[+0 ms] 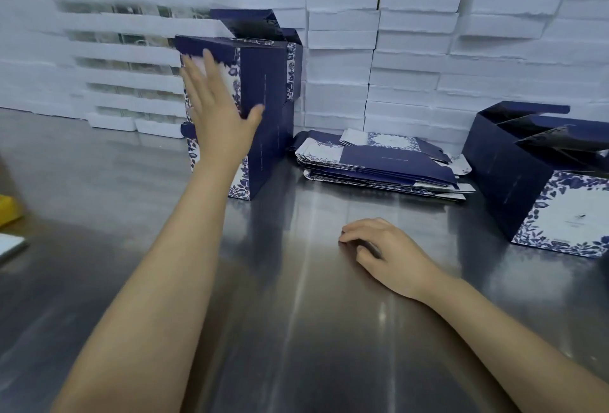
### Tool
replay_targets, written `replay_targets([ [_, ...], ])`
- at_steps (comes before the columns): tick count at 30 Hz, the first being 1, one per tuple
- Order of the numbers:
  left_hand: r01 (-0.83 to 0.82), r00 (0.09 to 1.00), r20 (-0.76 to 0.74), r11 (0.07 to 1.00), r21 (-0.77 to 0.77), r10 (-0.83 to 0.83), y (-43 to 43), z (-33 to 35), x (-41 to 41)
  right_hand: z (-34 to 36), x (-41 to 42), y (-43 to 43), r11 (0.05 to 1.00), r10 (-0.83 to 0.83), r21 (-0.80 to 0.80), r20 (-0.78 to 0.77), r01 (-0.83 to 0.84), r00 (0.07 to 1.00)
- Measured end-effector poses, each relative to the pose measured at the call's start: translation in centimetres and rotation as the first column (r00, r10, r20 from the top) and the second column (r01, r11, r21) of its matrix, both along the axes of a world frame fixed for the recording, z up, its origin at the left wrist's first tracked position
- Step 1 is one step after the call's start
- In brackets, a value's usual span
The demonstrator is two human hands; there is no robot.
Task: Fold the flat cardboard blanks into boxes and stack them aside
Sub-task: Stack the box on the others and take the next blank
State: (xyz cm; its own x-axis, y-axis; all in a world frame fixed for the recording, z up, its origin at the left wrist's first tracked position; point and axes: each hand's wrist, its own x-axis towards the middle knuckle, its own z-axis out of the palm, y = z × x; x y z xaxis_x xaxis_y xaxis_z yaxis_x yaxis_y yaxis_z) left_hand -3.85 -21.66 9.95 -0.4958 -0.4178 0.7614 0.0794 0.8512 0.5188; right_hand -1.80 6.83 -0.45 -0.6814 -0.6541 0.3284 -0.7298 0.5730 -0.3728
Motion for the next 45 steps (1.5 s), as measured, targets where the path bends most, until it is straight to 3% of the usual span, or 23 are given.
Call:
replay_targets([
  [3, -0.033, 0.991, 0.127, 0.999, 0.029, 0.029, 0.4, -2.4, -0.5, 0.1, 0.0, 0.0, 1.000, 0.009, -0.005, 0.010, -0.008, 1.000],
  [10, -0.169, 0.973, 0.184, 0.971, 0.168, 0.138, 1.3, -3.1, -1.2, 0.1, -0.1, 0.0, 1.000, 0.024, -0.014, 0.006, -0.023, 1.000],
  [16, -0.158, 0.973, 0.191, 0.977, 0.142, 0.130, 1.8, -3.1, -1.3, -0.1, -0.5, 0.0, 1.000, 0.014, -0.019, 0.014, -0.014, 1.000],
  [19, -0.203, 0.972, 0.119, 0.979, 0.014, 0.200, 3.7, -3.4, -0.7, 0.2, -0.6, -0.1, 1.000, -0.007, -0.011, 0.006, 0.007, 1.000],
  [22, -0.052, 0.996, 0.061, 0.981, -0.184, 0.064, 7.9, -5.2, 0.2, 0.5, -0.8, 0.0, 0.993, -0.110, -0.042, -0.006, 0.110, 0.994],
  [25, 0.158, 0.974, 0.197, 0.956, -0.247, -0.110, 13.0, -7.2, 1.3, 0.6, -0.7, 0.2, 0.963, -0.256, -0.095, -0.023, 0.253, 0.966],
  [26, 0.197, 0.960, 0.239, 0.959, -0.204, -0.146, 14.5, -7.8, 1.7, 0.7, -0.6, 0.4, 0.951, -0.302, -0.081, -0.047, 0.298, 0.952],
  [29, 0.283, 0.884, 0.355, 0.953, 0.111, -0.304, 17.5, -9.1, 3.1, 0.7, -1.2, 1.3, 0.900, -0.416, 0.052, -0.195, 0.433, 0.888],
  [30, 0.311, 0.849, 0.410, 0.943, 0.120, -0.333, 18.2, -9.8, 3.6, 0.7, -1.6, 1.8, 0.873, -0.465, 0.061, -0.195, 0.484, 0.864],
  [32, 0.379, 0.802, 0.492, 0.925, 0.018, -0.338, 19.1, -11.0, 4.4, 0.6, -2.8, 2.8, 0.819, -0.562, 0.044, -0.137, 0.572, 0.816],
  [35, 0.419, 0.813, 0.483, 0.903, -0.098, -0.325, 19.4, -11.5, 4.7, 0.3, -4.5, 3.1, 0.784, -0.606, 0.042, -0.164, 0.619, 0.779],
  [42, 0.425, 0.791, 0.508, 0.904, -0.054, -0.341, 19.6, -11.2, 3.8, 0.4, -7.5, 2.1, 0.771, -0.611, 0.074, -0.193, 0.633, 0.768],
  [45, 0.400, 0.792, 0.521, 0.915, -0.048, -0.319, 19.6, -11.2, 3.7, 0.2, -8.6, 2.1, 0.770, -0.621, 0.083, -0.132, 0.633, 0.773],
])
